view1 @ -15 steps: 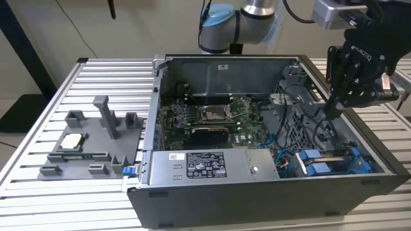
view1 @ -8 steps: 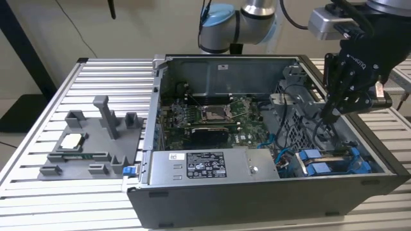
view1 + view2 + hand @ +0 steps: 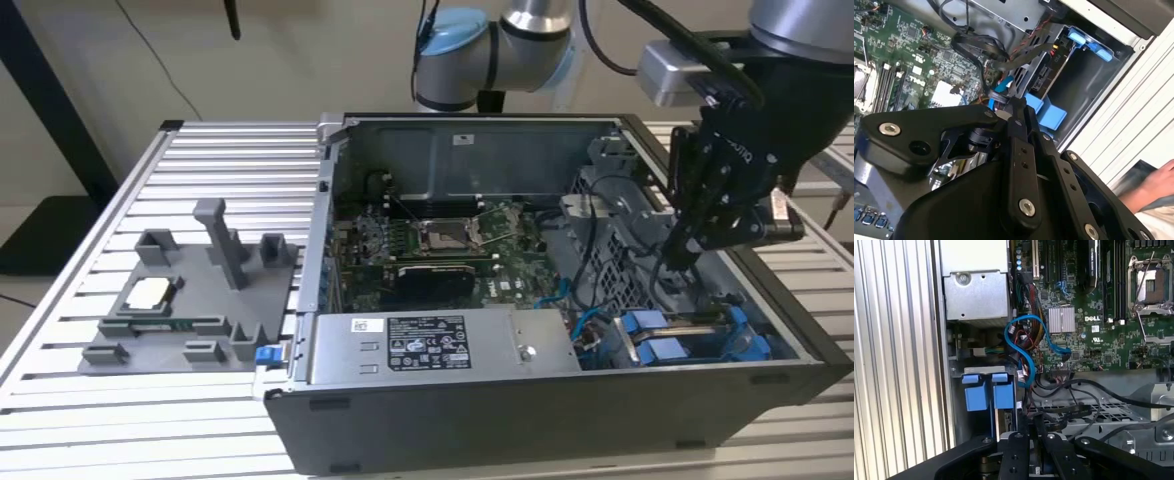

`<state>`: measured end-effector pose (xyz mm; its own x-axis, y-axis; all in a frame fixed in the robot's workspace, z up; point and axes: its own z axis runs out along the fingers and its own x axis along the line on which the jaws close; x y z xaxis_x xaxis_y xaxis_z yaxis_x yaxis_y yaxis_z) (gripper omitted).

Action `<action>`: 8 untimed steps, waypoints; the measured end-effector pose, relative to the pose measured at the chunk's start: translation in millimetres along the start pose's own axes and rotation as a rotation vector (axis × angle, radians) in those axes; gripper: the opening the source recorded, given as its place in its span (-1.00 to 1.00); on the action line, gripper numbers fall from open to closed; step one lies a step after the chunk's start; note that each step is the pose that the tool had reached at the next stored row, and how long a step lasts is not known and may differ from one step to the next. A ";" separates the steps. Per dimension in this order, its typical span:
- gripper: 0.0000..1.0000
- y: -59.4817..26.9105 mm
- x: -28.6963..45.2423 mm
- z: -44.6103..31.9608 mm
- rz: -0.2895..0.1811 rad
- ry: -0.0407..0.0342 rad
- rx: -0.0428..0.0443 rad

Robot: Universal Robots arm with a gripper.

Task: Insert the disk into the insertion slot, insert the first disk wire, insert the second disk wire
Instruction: 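Insert the second disk wire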

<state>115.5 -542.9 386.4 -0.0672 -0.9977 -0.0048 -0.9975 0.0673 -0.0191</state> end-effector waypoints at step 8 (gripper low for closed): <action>-0.68 -0.5 0.1 2.4 0.000 0.0016 0.0001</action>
<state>116.0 -543.1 384.0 -0.0673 -0.9977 -0.0031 -0.9975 0.0673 -0.0192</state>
